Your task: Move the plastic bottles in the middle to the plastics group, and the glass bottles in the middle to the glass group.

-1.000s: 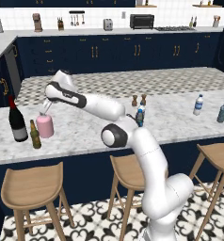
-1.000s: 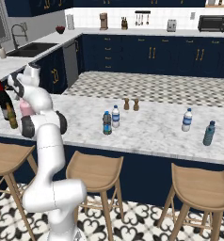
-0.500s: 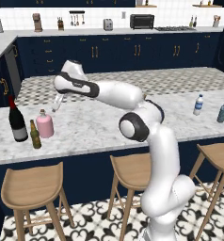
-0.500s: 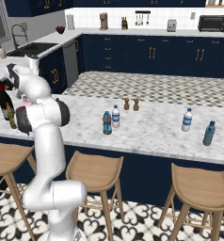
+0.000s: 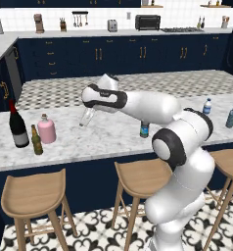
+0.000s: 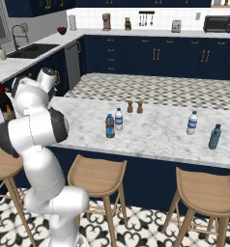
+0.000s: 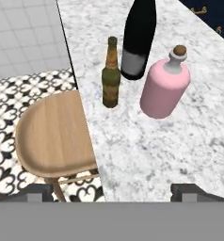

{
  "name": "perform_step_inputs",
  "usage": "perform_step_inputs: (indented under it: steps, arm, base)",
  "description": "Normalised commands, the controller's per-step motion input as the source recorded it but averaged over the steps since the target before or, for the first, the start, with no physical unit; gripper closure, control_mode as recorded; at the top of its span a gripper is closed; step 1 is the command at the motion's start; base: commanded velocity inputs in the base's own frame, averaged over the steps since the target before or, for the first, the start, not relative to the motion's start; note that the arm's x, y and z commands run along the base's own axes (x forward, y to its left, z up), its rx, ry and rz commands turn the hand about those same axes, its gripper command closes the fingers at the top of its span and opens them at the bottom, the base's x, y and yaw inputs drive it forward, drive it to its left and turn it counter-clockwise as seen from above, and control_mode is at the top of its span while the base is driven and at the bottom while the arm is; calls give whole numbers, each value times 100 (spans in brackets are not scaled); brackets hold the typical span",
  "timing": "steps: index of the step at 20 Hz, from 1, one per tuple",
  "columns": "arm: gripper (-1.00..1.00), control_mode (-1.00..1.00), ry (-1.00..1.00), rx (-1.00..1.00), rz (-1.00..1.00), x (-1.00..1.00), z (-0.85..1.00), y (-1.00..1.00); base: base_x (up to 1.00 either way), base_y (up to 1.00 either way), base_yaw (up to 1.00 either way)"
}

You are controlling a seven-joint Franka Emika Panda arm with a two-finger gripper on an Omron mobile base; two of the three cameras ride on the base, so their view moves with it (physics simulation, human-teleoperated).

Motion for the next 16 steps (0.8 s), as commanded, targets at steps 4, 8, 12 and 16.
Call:
perform_step_inputs:
  steps: [4,8,12,16]
  arm:
    - [-100,-100,13,0,-13,-3,52,-89]
    - [-100,-100,13,-2,-15,-13,64,-82]
    - [-100,-100,16,-13,-19,-21,25,-53]
    - [-100,-100,18,-17,-22,-39,0,-27]
  base:
    - [0,0,0]
    - [0,0,0]
    - [0,0,0]
    - [0,0,0]
